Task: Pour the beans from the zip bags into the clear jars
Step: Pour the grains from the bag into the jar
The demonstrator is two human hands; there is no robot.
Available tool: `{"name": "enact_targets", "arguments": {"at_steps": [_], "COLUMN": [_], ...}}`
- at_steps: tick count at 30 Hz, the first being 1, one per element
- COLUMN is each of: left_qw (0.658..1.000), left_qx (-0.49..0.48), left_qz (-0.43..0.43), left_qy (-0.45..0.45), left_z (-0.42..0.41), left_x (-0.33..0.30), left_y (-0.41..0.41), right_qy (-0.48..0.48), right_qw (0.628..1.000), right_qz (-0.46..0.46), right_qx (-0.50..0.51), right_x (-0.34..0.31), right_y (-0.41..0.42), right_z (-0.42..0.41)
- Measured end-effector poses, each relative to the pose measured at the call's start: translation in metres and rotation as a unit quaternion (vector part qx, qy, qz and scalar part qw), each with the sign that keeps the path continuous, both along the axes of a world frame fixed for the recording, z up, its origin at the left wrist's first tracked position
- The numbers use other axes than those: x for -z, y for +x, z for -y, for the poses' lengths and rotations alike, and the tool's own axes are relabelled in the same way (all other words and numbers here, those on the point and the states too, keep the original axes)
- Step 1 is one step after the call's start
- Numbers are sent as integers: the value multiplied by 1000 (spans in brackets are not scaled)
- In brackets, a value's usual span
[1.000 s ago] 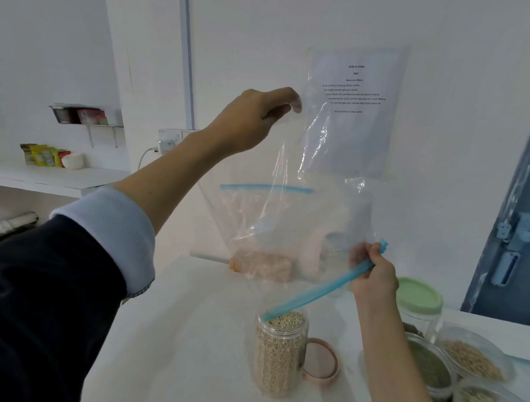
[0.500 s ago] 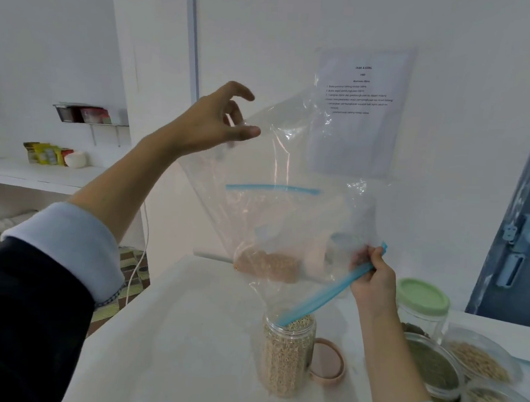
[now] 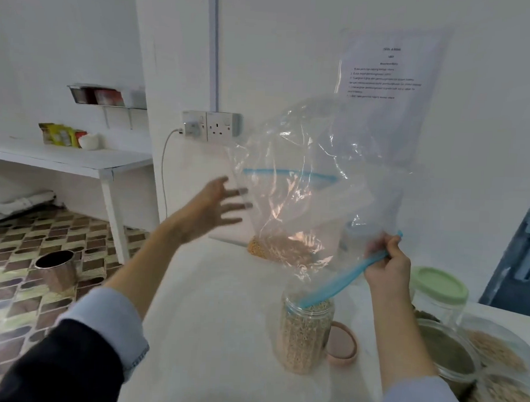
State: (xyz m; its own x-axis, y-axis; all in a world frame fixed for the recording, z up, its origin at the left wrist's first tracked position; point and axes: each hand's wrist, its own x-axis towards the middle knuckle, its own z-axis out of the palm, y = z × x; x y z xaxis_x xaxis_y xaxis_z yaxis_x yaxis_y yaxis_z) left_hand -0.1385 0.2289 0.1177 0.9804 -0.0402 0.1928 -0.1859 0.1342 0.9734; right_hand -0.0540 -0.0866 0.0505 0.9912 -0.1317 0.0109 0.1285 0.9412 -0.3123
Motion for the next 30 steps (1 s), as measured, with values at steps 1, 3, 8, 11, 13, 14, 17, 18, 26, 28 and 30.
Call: {"name": "enact_targets", "arguments": {"at_steps": [1, 3, 8, 11, 13, 14, 17, 18, 26, 28, 30], "left_qw": [999, 996, 997, 994, 992, 991, 983, 983, 982, 971, 958], "left_qx": [15, 56, 13, -83, -84, -76, -64, -61, -19, -27, -51], "left_qz": [-30, -72, -42, -6, 15, 21, 33, 34, 25, 23, 34], "left_qy": [-17, -23, 70, 68, 90, 111, 167, 171, 184, 237, 282], "left_z": [12, 41, 89, 97, 101, 103, 104, 104, 101, 103, 105], "left_x": [17, 45, 71, 72, 68, 65, 64, 65, 68, 69, 69], "left_y": [2, 1, 12, 21, 23, 23, 23, 22, 16, 15, 15], "right_qy": [3, 8, 18, 26, 32, 25, 22, 22, 15, 9, 4], "right_qw": [1000, 1000, 1000, 999, 999, 999, 999, 999, 1000, 1000, 1000], "right_qz": [-3, 1, 9, 22, 33, 37, 37, 34, 11, 5, -3], "right_qx": [1, -3, -13, -12, -11, -7, 1, 4, 11, 10, 10], "right_x": [1, 3, 3, -1, -5, -7, -10, -11, -13, -15, -16], "right_y": [1, 3, 6, 9, 9, 8, 9, 9, 7, 5, 3], "right_z": [-1, -2, -5, -5, -1, 1, 5, 5, 12, 11, 10]}}
